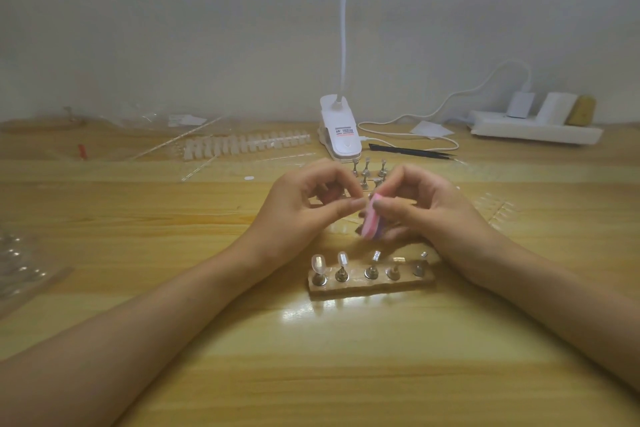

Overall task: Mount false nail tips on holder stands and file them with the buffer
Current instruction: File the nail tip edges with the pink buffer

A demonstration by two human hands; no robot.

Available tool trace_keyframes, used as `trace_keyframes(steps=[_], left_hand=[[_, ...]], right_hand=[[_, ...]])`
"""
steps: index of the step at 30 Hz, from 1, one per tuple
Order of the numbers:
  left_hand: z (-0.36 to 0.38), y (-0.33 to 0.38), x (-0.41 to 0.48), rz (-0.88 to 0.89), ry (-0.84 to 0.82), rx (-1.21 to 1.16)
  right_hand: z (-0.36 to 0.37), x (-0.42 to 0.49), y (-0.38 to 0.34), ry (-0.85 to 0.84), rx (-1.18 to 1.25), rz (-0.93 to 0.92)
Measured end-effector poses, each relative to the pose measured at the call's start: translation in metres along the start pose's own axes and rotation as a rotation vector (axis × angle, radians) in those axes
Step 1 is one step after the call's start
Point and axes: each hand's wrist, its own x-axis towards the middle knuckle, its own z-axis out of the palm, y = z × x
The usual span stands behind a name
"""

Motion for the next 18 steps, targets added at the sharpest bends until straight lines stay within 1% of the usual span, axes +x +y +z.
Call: trace_keyframes(steps=[2,3,6,7,10,11,13,14,17,18], left_hand=[[0.0010,0.0005,-0.0005,-0.010,-0.028,-0.028],[0.0009,0.0001,-0.0001,-0.014,-0.019,-0.041],[-0.0008,-0.0007,0.0008,-0.029,0.020,-0.061],[-0.0008,-0.0001,0.0006,-0.031,0.010,-0.064],[0.0008,0.0016,-0.0005,-0.043,-0.015,-0.091],[0.0006,0.0017,-0.0006,-0.047,-0.006,-0.102],[-0.0003,0.0014,-0.0008,-0.052,0.005,-0.106],[-0.0004,0.0013,-0.0010,-0.054,-0.001,-0.103],[0.0010,0.0018,-0.0017,-0.045,-0.017,-0.101],[0.0010,0.0016,-0.0015,-0.037,-0.007,-0.101]], right_hand=[[-0.0028,0.0010,-0.0002,0.100,0.082,0.004],[-0.0038,0.0011,-0.0006,0.114,0.102,0.011],[-0.0028,-0.0007,0.0001,-0.030,0.037,0.017],[-0.0022,-0.0011,0.0002,-0.036,0.036,0.004],[-0.0054,0.0006,0.0009,0.101,0.130,0.004],[-0.0060,0.0007,0.0009,0.090,0.142,0.014],[-0.0050,0.0003,0.0020,-0.021,0.111,0.028],[-0.0040,-0.0001,0.0021,-0.040,0.098,0.018],[-0.0068,0.0005,0.0026,0.080,0.175,-0.006],[-0.0076,0.0005,0.0028,0.076,0.195,0.000]])
